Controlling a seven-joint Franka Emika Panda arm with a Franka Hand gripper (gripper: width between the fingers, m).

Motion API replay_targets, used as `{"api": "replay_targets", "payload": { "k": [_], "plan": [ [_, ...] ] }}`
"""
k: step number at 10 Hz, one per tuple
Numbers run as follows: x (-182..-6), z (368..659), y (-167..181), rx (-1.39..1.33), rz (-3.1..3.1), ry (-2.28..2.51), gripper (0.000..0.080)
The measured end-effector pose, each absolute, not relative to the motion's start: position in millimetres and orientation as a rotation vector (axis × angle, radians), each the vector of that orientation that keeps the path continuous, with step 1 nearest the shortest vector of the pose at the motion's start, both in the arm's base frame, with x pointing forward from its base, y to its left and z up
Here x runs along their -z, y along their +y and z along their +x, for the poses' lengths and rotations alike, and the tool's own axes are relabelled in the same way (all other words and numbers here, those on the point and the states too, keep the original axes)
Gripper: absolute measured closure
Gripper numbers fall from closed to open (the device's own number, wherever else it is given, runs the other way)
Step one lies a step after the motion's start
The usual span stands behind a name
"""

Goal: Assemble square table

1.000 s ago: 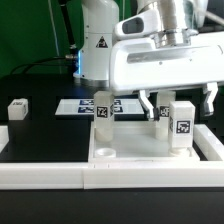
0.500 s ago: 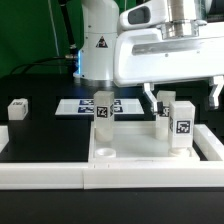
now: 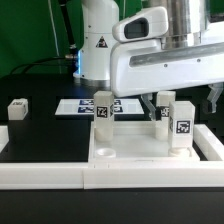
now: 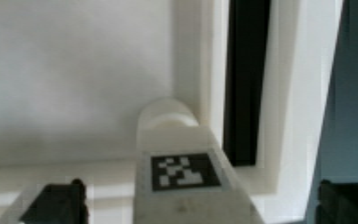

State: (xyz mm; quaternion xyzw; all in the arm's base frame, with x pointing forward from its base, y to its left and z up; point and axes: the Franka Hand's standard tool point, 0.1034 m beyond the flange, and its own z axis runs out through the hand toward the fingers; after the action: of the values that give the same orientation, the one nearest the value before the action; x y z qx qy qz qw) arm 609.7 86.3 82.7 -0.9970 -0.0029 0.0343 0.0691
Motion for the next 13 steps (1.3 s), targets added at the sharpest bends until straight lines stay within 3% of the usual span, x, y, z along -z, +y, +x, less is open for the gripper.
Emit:
{"api": "replay_targets", "payload": {
  "k": [6,8,13],
  "plan": [
    [-82.0,621.5,75.8,-0.124,-3.0,0.055,0.0165],
    [-82.0,621.5,76.1,-0.132,-2.997,0.185,0.0513],
    [-81.3,624.6,80.2,-0.152,-2.919,0.773,0.051]
  ]
}}
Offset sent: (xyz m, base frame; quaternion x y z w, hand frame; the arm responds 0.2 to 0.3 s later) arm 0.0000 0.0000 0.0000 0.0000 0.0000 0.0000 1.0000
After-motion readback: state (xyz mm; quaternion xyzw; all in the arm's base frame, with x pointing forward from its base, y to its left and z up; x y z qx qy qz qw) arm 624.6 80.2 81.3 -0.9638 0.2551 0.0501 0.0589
